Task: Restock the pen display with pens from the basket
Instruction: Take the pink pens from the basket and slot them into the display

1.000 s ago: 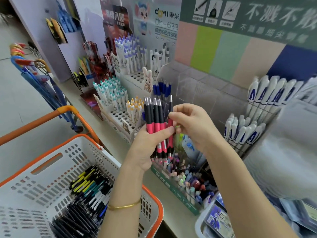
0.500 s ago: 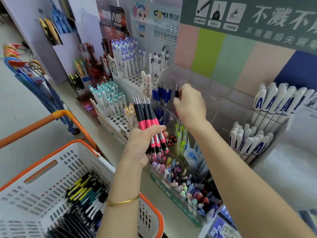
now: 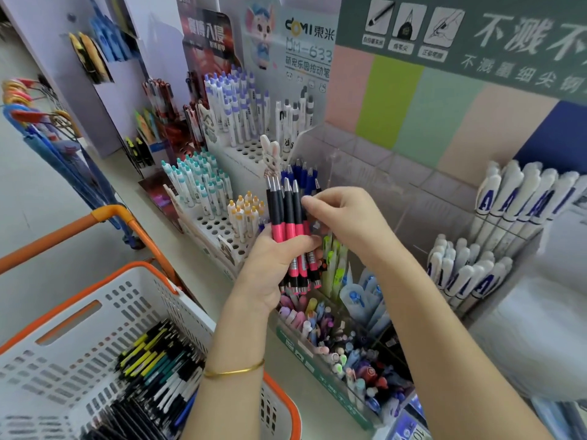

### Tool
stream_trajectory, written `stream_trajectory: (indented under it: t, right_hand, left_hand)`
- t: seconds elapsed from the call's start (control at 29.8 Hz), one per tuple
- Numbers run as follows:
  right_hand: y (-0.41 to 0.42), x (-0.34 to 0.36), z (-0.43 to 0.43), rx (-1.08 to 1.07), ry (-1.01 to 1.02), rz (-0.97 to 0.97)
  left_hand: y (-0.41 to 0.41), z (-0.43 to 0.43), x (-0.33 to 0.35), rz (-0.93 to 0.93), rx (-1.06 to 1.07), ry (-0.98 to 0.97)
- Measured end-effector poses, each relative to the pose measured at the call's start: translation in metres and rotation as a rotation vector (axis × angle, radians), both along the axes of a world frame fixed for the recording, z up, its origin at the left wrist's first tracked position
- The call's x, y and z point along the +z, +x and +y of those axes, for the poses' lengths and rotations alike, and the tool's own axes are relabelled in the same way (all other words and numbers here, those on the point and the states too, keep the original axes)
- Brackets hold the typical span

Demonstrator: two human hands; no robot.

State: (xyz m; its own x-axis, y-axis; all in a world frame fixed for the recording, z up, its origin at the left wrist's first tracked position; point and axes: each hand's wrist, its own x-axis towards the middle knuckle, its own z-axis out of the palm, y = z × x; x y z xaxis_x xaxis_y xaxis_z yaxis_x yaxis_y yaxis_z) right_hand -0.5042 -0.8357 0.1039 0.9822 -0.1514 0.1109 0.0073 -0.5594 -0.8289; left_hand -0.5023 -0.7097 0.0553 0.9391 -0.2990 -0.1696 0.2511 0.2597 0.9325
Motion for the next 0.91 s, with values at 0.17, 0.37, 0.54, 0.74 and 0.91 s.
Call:
stream_trajectory:
  t: [0.17,0.37,0.54,0.74,0.91]
  right_hand:
    - [-0.006,0.005,-0.007,0.061,0.110,0.110]
    - [0.006,0.016,-0.012,-0.173,0.305,-0.078]
    - [0.018,0.018,-0.014,-0.360,-0.032,-0.389]
    - [0.032,-0.012,-0.005,-0.306,-0.595,-0.023]
    - [0.041,-0.020,-0.001,-0.313,-0.540,0.042]
  left_hand:
    - [-0.002,-0.003,0.001,-0.006,-0.012,-0.017]
    - [0.003,0.001,-0.002,0.059,0.059,0.004]
    - [0.005,0.004,-0.005,0.094,0.133,0.002]
    - [0.003,0.001,-0.003,0.082,0.125,0.008]
    - [0.001,0.003,-0.001,0.069,0.119,0.013]
